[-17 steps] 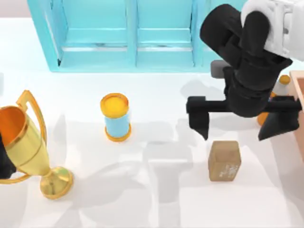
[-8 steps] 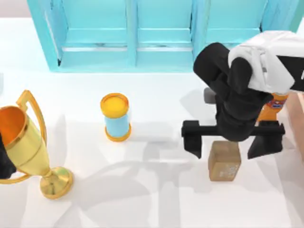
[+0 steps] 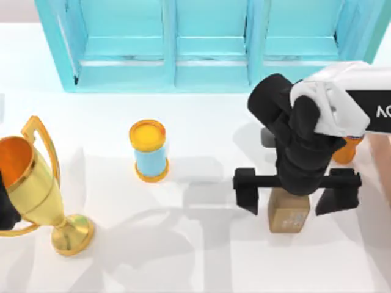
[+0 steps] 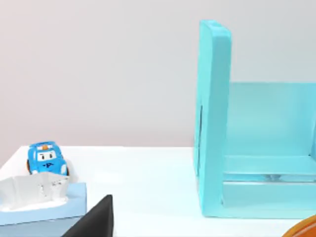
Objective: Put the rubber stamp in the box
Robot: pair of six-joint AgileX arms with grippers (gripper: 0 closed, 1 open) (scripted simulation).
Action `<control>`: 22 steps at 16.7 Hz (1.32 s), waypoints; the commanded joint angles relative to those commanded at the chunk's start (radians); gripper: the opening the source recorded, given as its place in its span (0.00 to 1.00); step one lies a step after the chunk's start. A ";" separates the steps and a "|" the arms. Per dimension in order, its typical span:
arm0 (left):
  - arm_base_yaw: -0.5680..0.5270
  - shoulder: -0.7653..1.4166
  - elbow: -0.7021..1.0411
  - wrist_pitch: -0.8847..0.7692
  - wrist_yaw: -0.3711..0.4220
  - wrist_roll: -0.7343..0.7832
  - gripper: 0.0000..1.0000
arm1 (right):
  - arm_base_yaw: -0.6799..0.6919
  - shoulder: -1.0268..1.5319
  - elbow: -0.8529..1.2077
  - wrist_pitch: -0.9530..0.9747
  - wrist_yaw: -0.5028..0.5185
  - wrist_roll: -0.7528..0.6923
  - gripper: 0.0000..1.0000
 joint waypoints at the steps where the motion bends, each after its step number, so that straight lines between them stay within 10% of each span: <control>1: 0.000 0.000 0.000 0.000 0.000 0.000 1.00 | 0.000 0.000 0.000 0.000 0.000 0.000 0.92; 13: 0.000 0.000 0.000 0.000 0.000 0.000 1.00 | 0.000 0.000 0.000 0.000 0.000 0.000 0.02; 22: 0.000 0.000 0.000 0.000 0.000 0.000 1.00 | -0.003 -0.002 0.000 0.000 0.001 0.000 0.00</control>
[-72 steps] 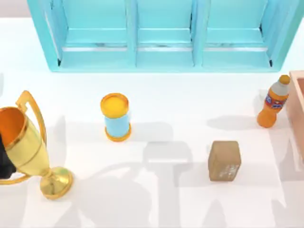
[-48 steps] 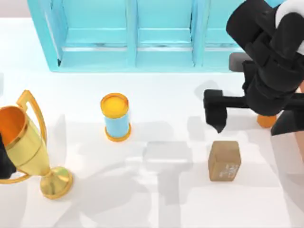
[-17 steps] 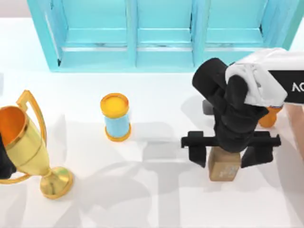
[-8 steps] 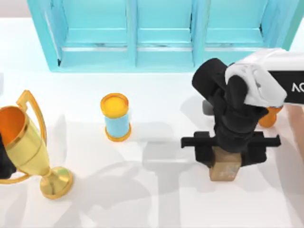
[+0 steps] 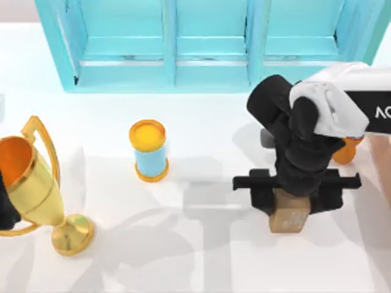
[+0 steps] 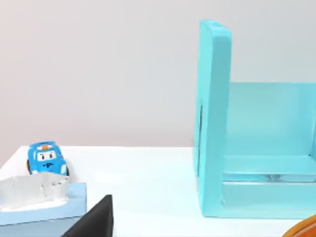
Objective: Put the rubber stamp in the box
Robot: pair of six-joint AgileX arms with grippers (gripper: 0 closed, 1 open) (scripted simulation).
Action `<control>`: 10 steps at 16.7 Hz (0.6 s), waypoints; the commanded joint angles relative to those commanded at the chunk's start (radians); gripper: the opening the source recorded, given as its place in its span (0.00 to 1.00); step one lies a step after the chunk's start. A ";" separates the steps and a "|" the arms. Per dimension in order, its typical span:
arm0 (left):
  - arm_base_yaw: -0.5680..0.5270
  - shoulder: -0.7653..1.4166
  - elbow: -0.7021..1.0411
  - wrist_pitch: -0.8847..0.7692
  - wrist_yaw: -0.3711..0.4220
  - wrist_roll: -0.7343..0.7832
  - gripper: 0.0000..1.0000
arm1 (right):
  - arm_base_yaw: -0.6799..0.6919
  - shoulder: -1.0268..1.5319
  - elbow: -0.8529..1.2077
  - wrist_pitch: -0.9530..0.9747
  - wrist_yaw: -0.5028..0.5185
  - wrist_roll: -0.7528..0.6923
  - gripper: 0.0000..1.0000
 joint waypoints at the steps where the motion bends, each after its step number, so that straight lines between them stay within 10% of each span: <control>1: 0.000 0.000 0.000 0.000 0.000 0.000 1.00 | 0.000 -0.001 0.003 -0.003 0.000 0.000 0.00; 10: 0.000 0.000 0.000 0.000 0.000 0.000 1.00 | -0.002 -0.090 0.246 -0.346 -0.001 -0.003 0.00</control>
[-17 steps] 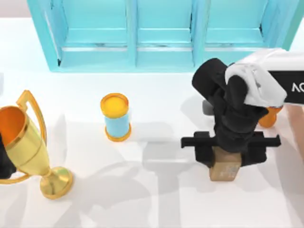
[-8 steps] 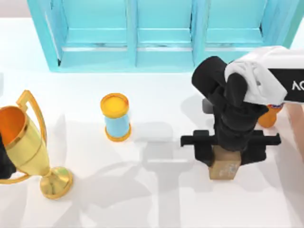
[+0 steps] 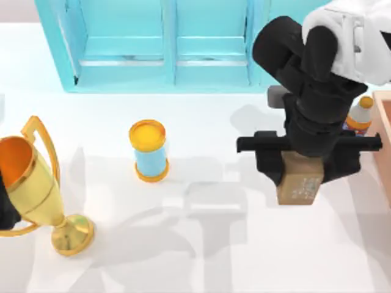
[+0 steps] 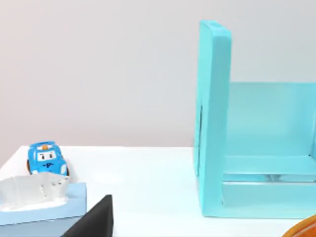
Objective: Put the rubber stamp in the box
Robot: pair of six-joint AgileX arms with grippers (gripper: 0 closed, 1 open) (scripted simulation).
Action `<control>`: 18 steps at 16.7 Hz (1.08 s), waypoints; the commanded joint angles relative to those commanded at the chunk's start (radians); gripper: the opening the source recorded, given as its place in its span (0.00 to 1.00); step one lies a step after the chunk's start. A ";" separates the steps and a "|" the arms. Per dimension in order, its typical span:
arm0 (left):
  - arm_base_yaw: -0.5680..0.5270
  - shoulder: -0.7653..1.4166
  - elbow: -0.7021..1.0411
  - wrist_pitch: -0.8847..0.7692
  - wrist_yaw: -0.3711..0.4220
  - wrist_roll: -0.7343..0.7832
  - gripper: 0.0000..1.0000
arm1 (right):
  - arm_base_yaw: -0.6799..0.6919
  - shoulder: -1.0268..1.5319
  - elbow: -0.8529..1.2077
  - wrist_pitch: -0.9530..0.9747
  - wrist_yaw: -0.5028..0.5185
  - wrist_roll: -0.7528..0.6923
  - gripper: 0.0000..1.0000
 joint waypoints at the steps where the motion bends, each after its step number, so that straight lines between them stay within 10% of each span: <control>1: 0.000 0.000 0.000 0.000 0.000 0.000 1.00 | -0.001 -0.009 0.017 -0.020 0.000 -0.001 0.00; 10: 0.000 0.000 0.000 0.000 0.000 0.000 1.00 | -0.066 -0.009 0.038 -0.048 -0.001 -0.066 0.00; 18: 0.000 0.000 0.000 0.000 0.000 0.000 1.00 | -0.597 -0.034 0.097 -0.145 0.001 -0.601 0.00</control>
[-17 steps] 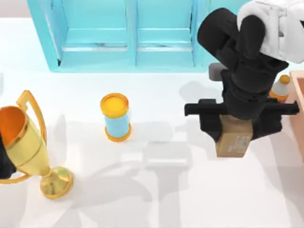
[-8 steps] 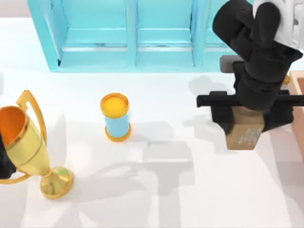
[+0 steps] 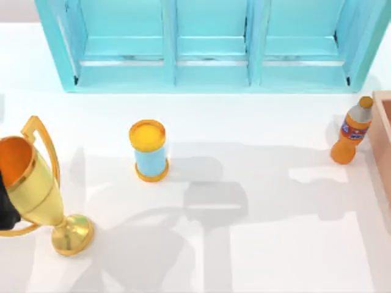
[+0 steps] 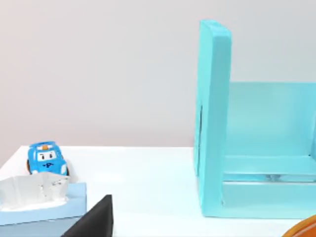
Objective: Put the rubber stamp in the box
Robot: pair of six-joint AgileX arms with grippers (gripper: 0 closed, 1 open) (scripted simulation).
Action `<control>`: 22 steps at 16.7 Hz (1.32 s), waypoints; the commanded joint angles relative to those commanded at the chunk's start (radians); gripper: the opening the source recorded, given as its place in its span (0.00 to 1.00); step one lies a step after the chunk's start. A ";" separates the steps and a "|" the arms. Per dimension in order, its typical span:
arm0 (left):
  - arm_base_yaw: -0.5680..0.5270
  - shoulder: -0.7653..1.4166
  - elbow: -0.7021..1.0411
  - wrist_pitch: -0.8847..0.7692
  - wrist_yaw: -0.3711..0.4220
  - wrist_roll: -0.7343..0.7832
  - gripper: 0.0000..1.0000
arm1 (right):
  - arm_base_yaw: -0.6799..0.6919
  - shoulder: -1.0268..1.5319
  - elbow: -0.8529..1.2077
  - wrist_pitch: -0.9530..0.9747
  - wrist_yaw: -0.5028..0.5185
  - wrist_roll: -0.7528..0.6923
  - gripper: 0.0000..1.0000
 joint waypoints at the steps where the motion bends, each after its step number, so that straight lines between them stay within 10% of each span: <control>1: 0.000 0.000 0.000 0.000 0.000 0.000 1.00 | -0.072 -0.006 0.006 -0.010 0.000 -0.073 0.00; 7: 0.000 0.000 0.000 0.000 0.000 0.000 1.00 | -0.307 -0.041 0.021 -0.040 0.001 -0.308 0.00; 22: 0.000 0.000 0.000 0.000 0.000 0.000 1.00 | -0.305 -0.027 -0.219 0.214 0.001 -0.306 0.00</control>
